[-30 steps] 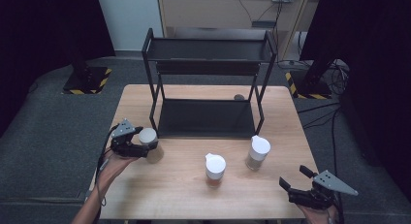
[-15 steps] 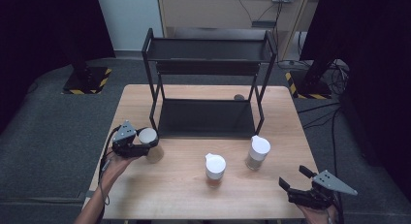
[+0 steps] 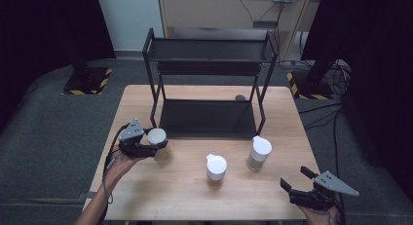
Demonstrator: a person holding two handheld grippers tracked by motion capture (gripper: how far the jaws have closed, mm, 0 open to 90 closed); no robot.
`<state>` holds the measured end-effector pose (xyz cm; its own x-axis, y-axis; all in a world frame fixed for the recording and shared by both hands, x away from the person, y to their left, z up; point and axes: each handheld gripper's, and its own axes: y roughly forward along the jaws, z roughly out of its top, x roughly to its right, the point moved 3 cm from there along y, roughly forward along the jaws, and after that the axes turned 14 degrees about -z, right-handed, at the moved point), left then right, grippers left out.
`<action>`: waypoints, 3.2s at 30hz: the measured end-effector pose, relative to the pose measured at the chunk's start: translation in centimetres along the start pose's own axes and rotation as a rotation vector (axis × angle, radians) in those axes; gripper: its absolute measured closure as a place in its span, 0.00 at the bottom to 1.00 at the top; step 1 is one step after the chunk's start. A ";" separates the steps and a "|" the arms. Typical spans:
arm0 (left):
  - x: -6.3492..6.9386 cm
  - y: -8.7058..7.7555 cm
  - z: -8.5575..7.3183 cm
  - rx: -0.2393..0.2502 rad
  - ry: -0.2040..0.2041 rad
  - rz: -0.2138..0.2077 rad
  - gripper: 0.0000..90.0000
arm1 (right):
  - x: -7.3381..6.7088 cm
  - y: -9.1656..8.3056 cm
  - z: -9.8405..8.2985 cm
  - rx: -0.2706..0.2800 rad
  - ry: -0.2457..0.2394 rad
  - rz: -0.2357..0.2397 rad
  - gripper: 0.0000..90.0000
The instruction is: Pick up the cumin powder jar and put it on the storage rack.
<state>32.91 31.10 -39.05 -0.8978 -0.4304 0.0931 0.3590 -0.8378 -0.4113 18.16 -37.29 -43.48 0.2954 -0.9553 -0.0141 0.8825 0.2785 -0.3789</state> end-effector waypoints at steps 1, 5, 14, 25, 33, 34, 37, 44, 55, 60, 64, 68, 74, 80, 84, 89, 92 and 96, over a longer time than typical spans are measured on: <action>0.0 0.2 0.3 0.004 0.002 -0.004 0.36 | 0.0 0.0 0.0 0.000 0.000 0.000 0.08; -0.1 0.8 1.6 0.009 0.010 -0.017 0.36 | 0.0 0.0 0.0 0.000 -0.002 0.002 0.08; -1.0 2.5 4.2 0.005 -0.001 -0.021 0.36 | 0.0 0.0 0.0 0.000 0.002 0.005 0.08; -1.8 3.9 6.5 0.016 -0.033 0.025 0.36 | 0.1 0.0 0.0 -0.001 0.005 0.008 0.08; -2.4 4.9 8.0 0.019 -0.077 0.070 0.36 | 0.2 0.1 -0.1 -0.003 0.009 0.006 0.08; -2.5 5.1 8.1 0.016 -0.082 0.077 0.36 | 0.2 0.1 -0.1 -0.003 0.009 0.007 0.08; -2.6 5.8 8.6 0.014 -0.101 0.100 0.36 | 0.2 0.1 -0.1 -0.003 0.008 0.007 0.08; -3.1 7.2 9.5 0.017 -0.132 0.144 0.36 | 0.2 0.1 -0.1 -0.002 0.011 0.008 0.08; -3.9 9.2 10.1 0.026 -0.189 0.241 0.36 | 0.2 0.1 -0.1 -0.004 0.014 0.008 0.08; -4.0 10.1 10.0 0.014 -0.174 0.297 0.36 | 0.3 0.1 -0.1 -0.005 0.015 0.008 0.08; -4.2 10.7 9.7 0.018 -0.186 0.323 0.36 | 0.3 0.1 -0.1 -0.005 0.016 0.007 0.08; -4.5 11.0 9.3 0.022 -0.205 0.332 0.36 | 0.3 0.1 -0.1 -0.006 0.017 0.007 0.08; -4.8 11.3 8.6 0.022 -0.214 0.339 0.36 | 0.3 0.1 -0.1 -0.008 0.018 0.008 0.08; -4.8 11.9 7.8 0.009 -0.219 0.348 0.36 | 0.3 0.1 -0.1 -0.007 0.018 0.010 0.08; -4.7 12.3 7.2 0.005 -0.221 0.349 0.36 | 0.3 0.1 -0.1 -0.007 0.020 0.012 0.08; -4.8 12.7 6.7 -0.009 -0.223 0.349 0.36 | 0.4 0.1 -0.1 -0.007 0.020 0.013 0.08; -4.8 12.8 6.4 -0.003 -0.229 0.348 0.36 | 0.4 0.1 -0.1 -0.007 0.020 0.012 0.08; -4.8 12.8 6.3 -0.011 -0.227 0.348 0.36 | 0.3 0.1 -0.1 -0.007 0.019 0.012 0.08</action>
<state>43.43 20.32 -39.10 -0.6436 -0.7517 0.1437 0.6274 -0.6258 -0.4634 18.34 -37.59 -43.64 0.2990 -0.9536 -0.0366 0.8762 0.2895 -0.3854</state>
